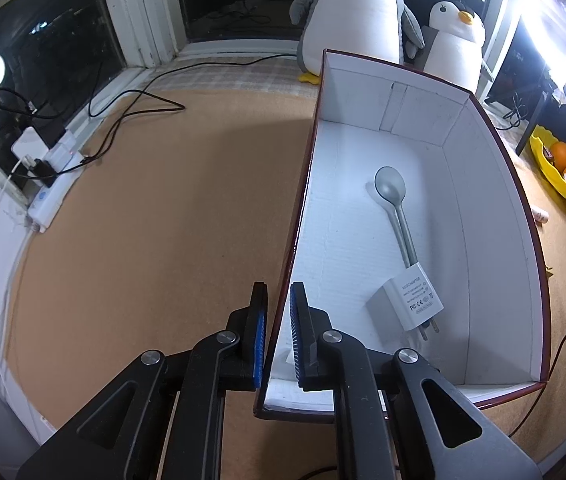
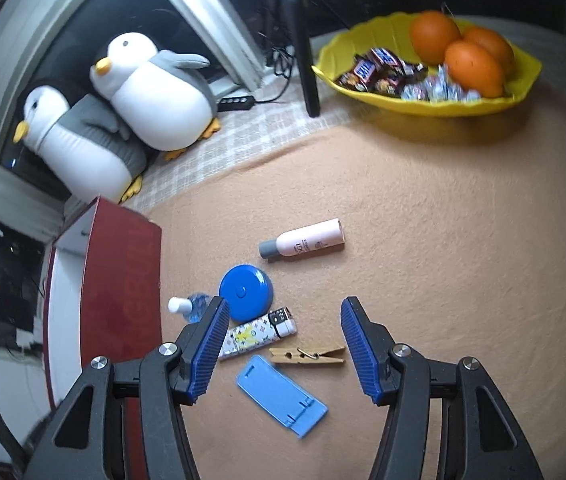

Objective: Organize rigid objects
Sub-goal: 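Move the right gripper to the white lotion bottle and grasp it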

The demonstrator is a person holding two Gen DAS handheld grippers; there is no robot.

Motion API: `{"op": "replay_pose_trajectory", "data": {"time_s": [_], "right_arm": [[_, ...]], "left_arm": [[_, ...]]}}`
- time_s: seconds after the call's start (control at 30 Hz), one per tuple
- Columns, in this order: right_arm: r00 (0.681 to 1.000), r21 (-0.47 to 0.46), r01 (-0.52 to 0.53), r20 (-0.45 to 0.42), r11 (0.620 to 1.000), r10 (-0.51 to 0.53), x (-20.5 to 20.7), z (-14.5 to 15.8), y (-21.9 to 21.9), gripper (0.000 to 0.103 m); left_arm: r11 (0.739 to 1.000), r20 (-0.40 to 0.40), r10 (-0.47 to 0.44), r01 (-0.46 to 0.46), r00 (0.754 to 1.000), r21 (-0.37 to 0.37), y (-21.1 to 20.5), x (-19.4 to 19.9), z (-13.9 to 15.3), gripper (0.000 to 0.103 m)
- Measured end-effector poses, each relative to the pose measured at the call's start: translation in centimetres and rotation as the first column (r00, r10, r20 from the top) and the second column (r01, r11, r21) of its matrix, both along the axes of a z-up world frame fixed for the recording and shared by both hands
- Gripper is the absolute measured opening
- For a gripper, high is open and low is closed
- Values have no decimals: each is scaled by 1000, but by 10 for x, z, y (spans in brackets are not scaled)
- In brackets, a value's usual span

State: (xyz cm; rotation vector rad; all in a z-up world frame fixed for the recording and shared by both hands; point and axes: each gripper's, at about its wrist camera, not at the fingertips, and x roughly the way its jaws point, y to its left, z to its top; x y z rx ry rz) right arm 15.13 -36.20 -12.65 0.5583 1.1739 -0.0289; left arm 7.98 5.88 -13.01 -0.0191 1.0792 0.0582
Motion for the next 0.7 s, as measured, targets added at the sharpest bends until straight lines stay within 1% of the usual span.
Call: {"op": "replay_pose_trajectory", "data": {"time_s": [0.17, 0.37, 0.43, 0.53, 0.7], "right_arm": [[995, 93, 84, -57, 992, -79, 18, -21, -10, 54], [983, 153, 165, -110, 974, -149, 36, -41, -21, 54], [979, 174, 179, -128, 968, -158, 40, -50, -25, 54], [973, 189, 202, -151, 961, -175, 46, -62, -30, 53], [969, 159, 205, -173, 966, -177, 53, -70, -29, 47]], "left_arm": [[1000, -7, -6, 6, 1000, 5, 0, 1, 1, 10], [1000, -10, -13, 14, 1000, 18, -3, 4, 2, 10], [1000, -13, -10, 10, 1000, 15, -3, 5, 1, 10], [1000, -15, -8, 9, 1000, 16, -4, 6, 0, 10], [1000, -21, -11, 12, 1000, 11, -3, 7, 0, 10]]}}
